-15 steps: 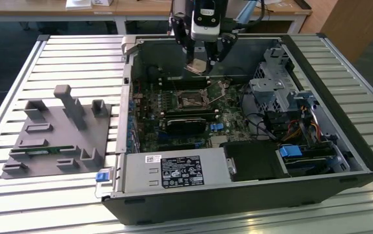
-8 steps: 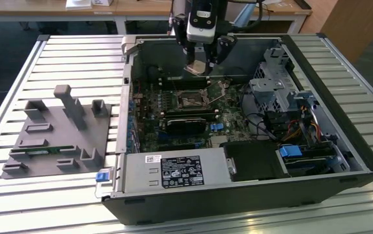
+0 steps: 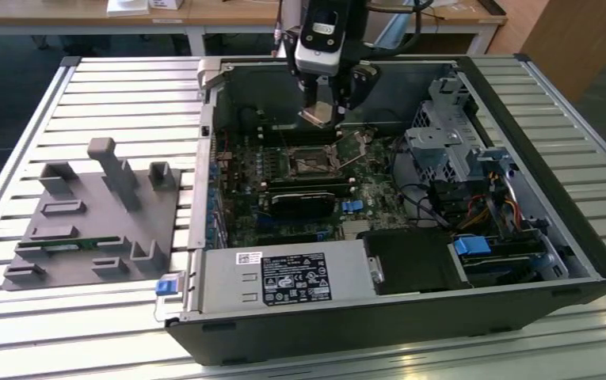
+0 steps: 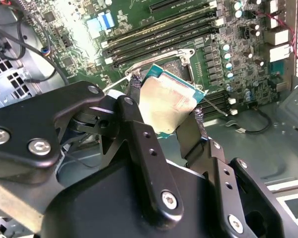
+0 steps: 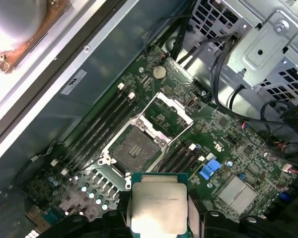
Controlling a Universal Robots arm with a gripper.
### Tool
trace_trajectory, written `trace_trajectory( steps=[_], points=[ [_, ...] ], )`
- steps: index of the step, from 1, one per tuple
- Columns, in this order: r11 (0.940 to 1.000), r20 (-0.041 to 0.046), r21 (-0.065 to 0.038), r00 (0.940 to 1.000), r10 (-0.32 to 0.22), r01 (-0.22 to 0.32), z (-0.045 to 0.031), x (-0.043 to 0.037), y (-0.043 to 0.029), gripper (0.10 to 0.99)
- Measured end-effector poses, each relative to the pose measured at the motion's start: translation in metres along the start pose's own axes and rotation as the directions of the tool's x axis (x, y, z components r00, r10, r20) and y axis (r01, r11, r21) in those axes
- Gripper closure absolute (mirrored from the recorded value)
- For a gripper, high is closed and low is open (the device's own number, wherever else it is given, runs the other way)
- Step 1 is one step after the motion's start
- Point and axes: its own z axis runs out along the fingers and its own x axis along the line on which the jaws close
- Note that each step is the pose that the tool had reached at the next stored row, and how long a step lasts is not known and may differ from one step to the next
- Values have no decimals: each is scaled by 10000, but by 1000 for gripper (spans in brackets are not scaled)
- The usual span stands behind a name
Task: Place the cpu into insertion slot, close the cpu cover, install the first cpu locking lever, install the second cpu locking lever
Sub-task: 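Place the cpu into insertion slot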
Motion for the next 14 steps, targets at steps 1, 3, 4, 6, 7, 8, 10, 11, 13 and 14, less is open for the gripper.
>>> trace_trajectory(
  steps=[1,3,4,6,7,8,10,11,13,14],
  points=[
    [10000,3,-3,10000,54,-54,10,0,0,549],
    [9999,7,-6,9999,118,-118,32,0,0,549],
    [9999,8,-7,9999,153,-153,43,0,-1,549],
    [9997,10,-7,9997,233,-233,67,1,-1,549],
    [9996,11,-8,9996,270,-270,79,1,-1,549],
    [9995,11,-8,9995,305,-305,91,1,-2,549],
    [9993,13,-7,9993,362,-362,113,1,-2,549],
    [9993,14,-7,9993,386,-386,123,1,-2,549],
    [9991,15,-9,9991,421,-420,142,1,-3,549],
    [9990,16,-9,9990,436,-436,152,1,-3,549]
  ],
)
